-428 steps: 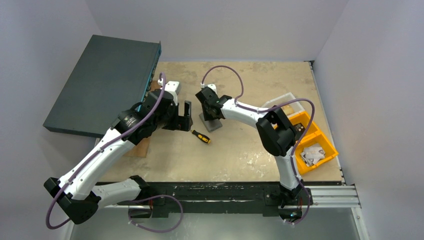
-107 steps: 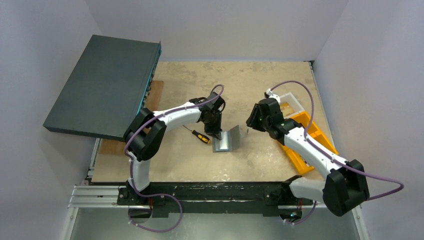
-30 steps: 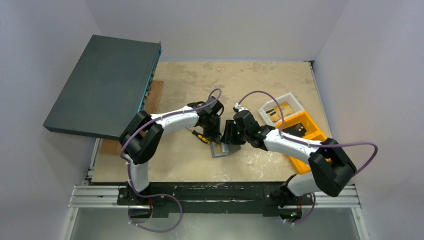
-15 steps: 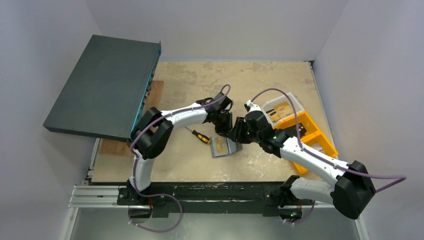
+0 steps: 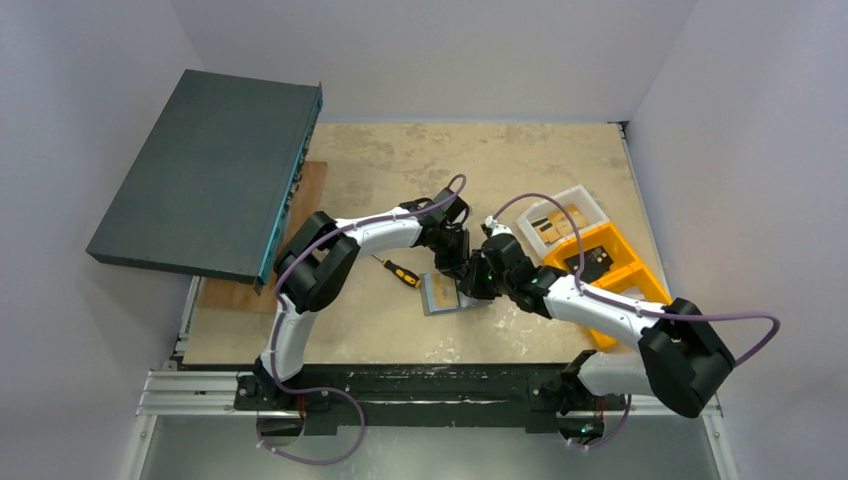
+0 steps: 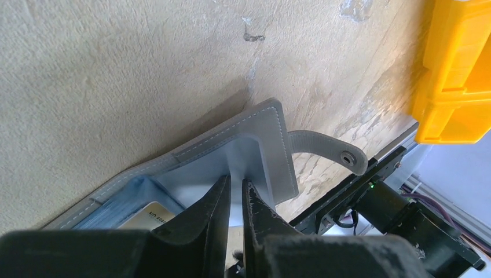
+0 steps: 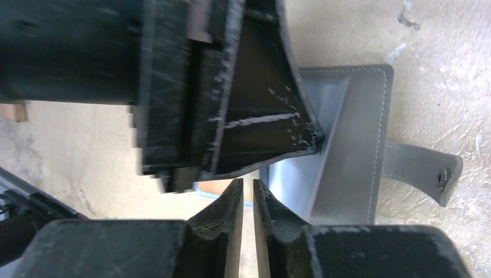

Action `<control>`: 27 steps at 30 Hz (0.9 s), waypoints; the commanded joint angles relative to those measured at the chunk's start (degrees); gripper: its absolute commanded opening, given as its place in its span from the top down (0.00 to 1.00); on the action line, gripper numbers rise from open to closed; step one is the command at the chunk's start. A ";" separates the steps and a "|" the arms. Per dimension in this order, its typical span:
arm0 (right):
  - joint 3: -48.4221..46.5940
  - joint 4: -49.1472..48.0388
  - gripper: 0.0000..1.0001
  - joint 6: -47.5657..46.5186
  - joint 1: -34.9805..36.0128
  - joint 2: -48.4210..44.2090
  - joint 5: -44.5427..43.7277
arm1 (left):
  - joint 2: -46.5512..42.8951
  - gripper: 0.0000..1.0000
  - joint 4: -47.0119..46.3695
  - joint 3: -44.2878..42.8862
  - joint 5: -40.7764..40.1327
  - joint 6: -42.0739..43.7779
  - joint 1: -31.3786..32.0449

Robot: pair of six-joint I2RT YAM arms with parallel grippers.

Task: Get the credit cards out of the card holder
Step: Open the card holder at the center of the board.

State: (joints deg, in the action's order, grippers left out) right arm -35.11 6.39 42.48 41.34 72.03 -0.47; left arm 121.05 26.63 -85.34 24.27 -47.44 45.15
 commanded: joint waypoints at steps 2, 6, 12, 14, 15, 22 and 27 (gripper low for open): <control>4.24 -6.04 0.89 1.79 -0.57 1.57 -0.30 | -4.82 0.86 1.10 -1.62 -0.26 1.15 -0.41; 5.87 -8.41 0.89 2.72 -1.33 3.21 0.12 | -7.87 0.83 2.53 -0.09 -1.33 2.68 -1.20; 5.79 -9.83 0.90 3.36 -1.53 6.13 1.96 | -14.63 0.75 6.35 4.66 -7.10 5.85 -1.89; 6.01 -10.65 0.90 3.88 -1.55 6.19 3.27 | -16.85 0.75 7.42 7.26 -9.79 6.21 -2.07; 6.16 -11.00 0.90 4.11 -1.53 6.20 3.85 | -17.82 0.75 7.76 8.50 -11.26 6.22 -2.20; 7.32 -13.07 0.90 6.15 -1.54 5.99 8.97 | -19.88 0.80 7.92 13.82 -16.10 6.40 -2.55; 8.01 -12.97 0.89 6.57 -2.09 6.33 8.88 | -19.37 0.82 6.17 15.64 -16.67 6.09 -2.53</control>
State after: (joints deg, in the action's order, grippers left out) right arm -27.64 -5.23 48.01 39.97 78.37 7.14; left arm 102.74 34.24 -70.37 9.61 -42.19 43.05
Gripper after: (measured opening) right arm 0.103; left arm 0.189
